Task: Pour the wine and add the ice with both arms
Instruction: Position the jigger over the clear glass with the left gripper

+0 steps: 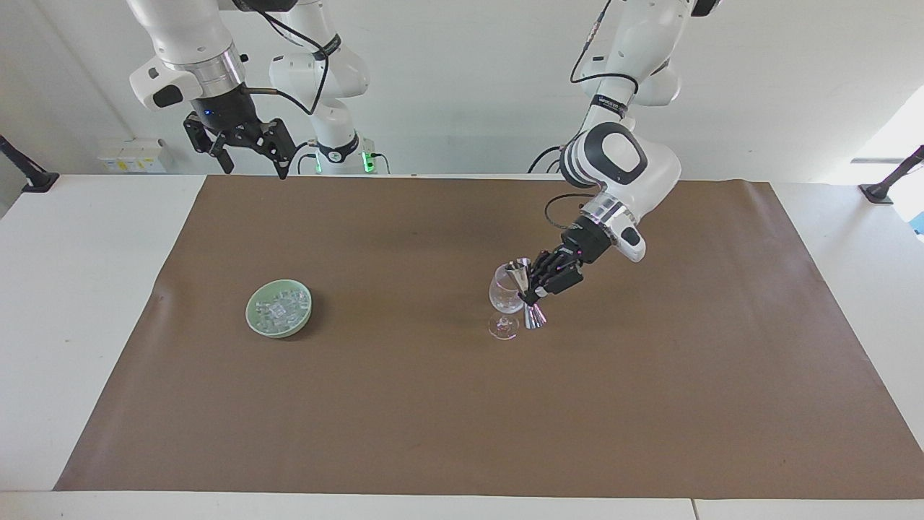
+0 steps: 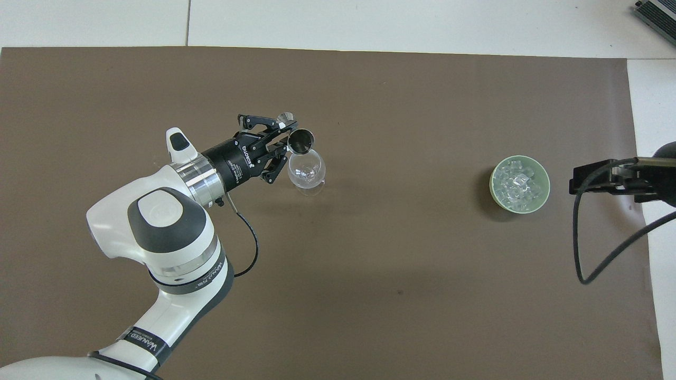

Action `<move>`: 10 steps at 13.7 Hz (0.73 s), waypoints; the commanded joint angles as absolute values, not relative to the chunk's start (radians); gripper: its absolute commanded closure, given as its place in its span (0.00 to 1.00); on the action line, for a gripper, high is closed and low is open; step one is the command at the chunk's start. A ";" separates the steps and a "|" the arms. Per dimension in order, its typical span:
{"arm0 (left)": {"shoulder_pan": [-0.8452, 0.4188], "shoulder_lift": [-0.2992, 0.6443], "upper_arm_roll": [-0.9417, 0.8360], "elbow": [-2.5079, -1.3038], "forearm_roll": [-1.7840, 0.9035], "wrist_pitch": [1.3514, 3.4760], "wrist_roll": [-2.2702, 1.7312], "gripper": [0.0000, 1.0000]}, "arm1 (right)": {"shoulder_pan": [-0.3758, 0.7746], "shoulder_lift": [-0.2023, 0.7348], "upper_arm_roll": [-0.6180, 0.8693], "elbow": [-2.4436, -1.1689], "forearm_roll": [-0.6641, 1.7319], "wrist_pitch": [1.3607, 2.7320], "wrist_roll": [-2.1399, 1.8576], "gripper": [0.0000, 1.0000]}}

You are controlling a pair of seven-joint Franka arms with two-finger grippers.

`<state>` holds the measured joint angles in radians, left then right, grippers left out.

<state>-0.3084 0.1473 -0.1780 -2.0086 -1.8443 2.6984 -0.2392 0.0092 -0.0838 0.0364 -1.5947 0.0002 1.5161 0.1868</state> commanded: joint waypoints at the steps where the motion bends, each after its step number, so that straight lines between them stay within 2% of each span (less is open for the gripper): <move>1: -0.308 0.141 -0.170 -2.005 -1.852 2.686 -0.186 1.00 | 0.015 -0.106 0.029 -1.618 -0.003 1.528 0.189 0.00; 10: -0.307 0.143 -0.167 -2.005 -1.852 2.692 -0.020 1.00 | 0.015 -0.106 0.029 -1.618 -0.003 1.528 0.189 0.00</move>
